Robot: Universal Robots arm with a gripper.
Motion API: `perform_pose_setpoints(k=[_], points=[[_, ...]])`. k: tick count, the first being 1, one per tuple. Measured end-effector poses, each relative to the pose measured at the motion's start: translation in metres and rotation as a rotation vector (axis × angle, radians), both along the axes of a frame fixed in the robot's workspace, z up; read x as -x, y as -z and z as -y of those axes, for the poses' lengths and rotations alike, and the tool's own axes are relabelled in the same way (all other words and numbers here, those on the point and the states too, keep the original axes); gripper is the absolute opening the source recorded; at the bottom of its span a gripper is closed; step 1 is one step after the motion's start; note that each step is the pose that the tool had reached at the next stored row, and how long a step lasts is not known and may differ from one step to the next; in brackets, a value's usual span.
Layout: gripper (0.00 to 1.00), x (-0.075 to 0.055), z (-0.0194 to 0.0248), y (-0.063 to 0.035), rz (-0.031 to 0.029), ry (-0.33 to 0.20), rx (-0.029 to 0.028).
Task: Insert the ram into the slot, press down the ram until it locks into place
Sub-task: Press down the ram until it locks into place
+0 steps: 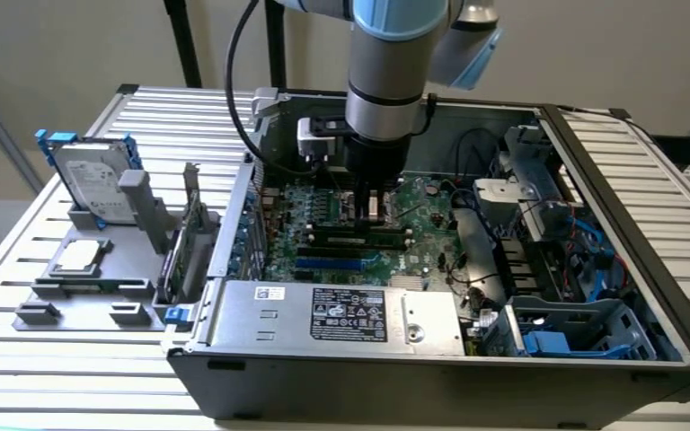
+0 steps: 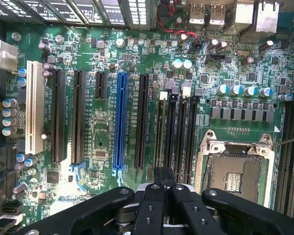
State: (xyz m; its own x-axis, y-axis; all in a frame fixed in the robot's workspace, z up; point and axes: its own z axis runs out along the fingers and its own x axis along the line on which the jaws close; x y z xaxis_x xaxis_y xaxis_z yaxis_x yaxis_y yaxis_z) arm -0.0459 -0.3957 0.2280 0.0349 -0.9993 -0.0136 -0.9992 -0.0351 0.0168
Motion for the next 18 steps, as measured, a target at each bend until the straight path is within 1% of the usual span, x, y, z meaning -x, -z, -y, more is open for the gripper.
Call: perform_pose_setpoints(k=[3,4,5,6,7,9,18], points=[[0.1,-0.004,0.001,-0.0139,-0.005,0.0,0.002],[0.1,-0.006,0.0015,-0.0184,-0.0067,0.0,0.0016],[0.1,-0.008,0.0023,-0.0231,-0.0094,0.0,0.0019],[0.1,-0.01,0.0031,-0.027,-0.014,0.0,0.002],[0.1,-0.011,0.0035,-0.0276,-0.0184,0.0,0.0016],[0.1,-0.011,0.0035,-0.0276,-0.0184,0.0,0.0004],[0.1,-0.011,0.0037,-0.0277,-0.0185,0.0,-0.0007]])
